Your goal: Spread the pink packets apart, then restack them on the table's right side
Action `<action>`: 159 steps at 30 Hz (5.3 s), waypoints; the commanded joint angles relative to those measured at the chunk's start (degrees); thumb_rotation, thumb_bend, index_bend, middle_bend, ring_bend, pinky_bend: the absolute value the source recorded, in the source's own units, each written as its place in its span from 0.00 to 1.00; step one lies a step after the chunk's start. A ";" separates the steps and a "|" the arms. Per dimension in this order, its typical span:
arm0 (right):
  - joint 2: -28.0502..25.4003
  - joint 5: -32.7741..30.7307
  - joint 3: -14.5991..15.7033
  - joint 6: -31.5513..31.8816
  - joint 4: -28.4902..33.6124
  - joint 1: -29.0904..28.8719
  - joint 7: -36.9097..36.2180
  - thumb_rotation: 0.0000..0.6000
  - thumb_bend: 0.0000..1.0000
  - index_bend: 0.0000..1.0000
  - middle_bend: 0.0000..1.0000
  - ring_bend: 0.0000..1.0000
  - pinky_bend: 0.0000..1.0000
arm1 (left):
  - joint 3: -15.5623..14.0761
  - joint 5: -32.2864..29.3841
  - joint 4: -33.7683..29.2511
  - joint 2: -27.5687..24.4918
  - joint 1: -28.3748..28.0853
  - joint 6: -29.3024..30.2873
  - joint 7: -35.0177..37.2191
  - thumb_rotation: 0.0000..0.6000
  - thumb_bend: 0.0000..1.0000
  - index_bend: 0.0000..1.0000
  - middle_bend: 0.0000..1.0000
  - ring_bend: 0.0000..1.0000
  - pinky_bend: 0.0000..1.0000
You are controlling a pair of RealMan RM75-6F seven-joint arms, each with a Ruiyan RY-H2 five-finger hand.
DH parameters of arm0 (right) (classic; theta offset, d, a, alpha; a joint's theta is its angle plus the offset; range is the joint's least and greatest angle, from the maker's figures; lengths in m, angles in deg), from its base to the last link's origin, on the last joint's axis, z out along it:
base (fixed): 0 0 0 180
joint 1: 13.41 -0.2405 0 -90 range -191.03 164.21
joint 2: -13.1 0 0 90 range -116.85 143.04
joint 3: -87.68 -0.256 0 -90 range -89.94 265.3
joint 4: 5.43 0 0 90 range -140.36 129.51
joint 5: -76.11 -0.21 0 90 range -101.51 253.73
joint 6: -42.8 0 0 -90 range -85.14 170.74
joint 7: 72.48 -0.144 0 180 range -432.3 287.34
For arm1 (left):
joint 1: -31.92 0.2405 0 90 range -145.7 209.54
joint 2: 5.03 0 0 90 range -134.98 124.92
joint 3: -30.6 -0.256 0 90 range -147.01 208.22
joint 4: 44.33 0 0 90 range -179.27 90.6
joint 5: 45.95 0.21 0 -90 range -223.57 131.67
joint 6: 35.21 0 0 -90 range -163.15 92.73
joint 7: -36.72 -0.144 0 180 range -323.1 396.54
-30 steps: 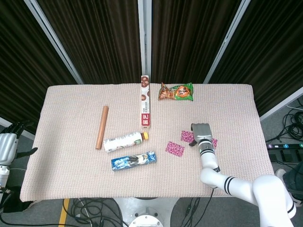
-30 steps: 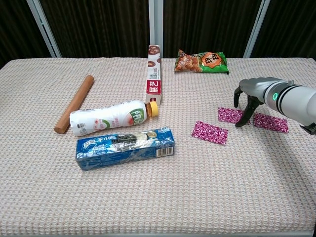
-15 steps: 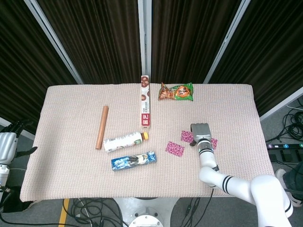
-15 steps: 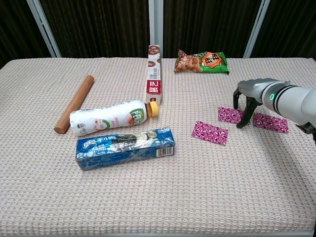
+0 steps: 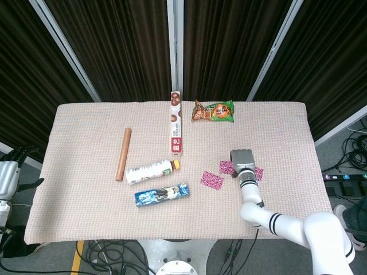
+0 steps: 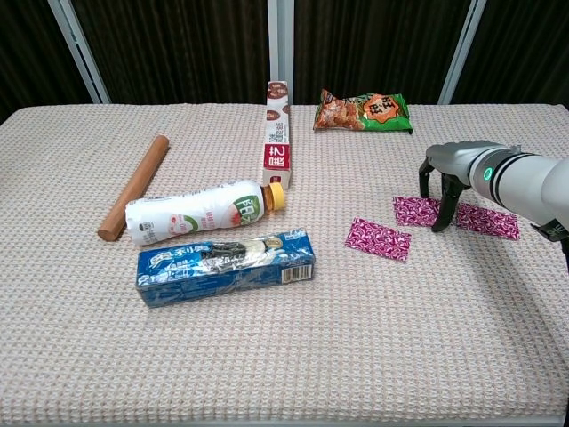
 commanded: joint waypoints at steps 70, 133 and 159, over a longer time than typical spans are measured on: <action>-4.96 -1.16 -2.28 7.62 5.82 9.95 -3.66 1.00 0.00 0.44 1.00 1.00 1.00 | -1.01 1.01 -0.79 -0.60 -0.21 -0.73 0.78 1.00 0.00 0.29 0.31 0.25 0.33; 1.42 5.02 -2.70 19.84 20.47 8.69 -2.56 0.81 0.00 0.44 1.00 1.00 1.00 | 0.32 0.16 -3.66 -5.13 1.12 1.23 3.39 1.00 0.00 0.29 0.31 0.25 0.33; 7.16 8.49 -3.65 22.00 16.50 9.05 0.74 0.55 0.00 0.41 1.00 1.00 1.00 | 0.45 0.22 -1.28 -5.29 1.70 1.51 6.75 1.00 0.00 0.29 0.31 0.25 0.33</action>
